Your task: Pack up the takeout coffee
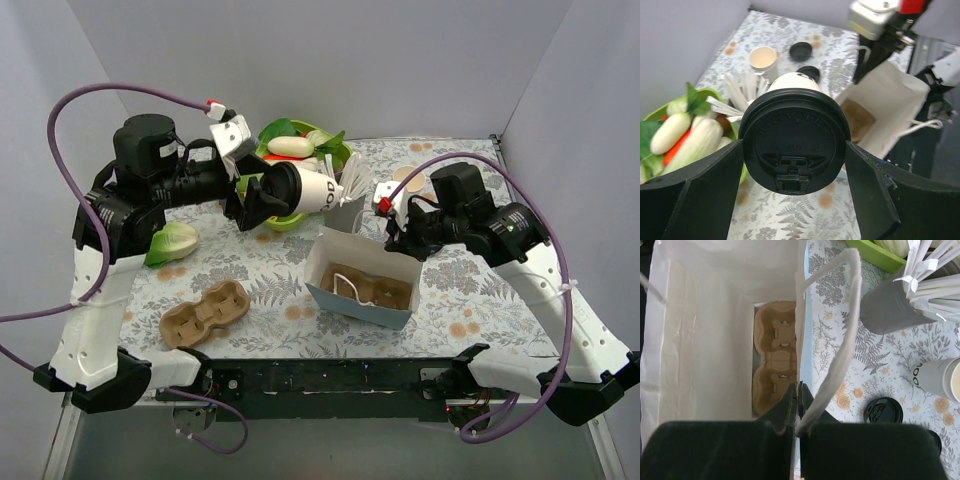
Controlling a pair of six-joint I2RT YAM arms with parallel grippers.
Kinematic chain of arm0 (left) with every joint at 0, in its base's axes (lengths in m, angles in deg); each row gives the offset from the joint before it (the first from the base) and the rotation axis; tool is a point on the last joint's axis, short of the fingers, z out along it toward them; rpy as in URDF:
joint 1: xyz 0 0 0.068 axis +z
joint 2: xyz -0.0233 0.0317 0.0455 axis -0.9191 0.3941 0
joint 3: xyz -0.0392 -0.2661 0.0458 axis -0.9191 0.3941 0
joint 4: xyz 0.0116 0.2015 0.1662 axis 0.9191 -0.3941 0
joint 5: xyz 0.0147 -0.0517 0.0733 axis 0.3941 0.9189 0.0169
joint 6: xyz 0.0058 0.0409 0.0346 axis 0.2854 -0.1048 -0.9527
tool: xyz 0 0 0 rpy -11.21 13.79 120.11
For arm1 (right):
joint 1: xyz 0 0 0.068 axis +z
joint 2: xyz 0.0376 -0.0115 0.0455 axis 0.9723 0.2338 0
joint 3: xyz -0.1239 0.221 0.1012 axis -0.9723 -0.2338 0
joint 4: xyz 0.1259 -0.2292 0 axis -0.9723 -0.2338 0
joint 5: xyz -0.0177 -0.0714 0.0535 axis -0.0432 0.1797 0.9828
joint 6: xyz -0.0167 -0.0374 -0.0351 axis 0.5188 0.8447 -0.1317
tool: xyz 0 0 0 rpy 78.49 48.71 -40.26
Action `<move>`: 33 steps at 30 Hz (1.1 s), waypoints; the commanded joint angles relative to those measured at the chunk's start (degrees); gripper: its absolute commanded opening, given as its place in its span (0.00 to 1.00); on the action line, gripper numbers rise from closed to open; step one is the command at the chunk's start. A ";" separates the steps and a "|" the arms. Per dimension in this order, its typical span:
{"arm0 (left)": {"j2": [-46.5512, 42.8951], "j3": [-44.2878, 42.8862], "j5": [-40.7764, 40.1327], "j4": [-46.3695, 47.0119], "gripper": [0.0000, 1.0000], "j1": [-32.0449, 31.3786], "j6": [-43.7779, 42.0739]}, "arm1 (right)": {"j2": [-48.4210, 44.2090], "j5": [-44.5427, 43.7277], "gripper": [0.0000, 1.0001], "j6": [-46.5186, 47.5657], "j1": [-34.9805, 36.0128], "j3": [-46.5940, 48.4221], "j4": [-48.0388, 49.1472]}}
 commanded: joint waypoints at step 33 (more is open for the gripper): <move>14.90 9.60 5.55 -3.10 0.00 -15.34 -30.60 | 2.47 -3.10 0.01 -7.09 0.28 3.98 11.21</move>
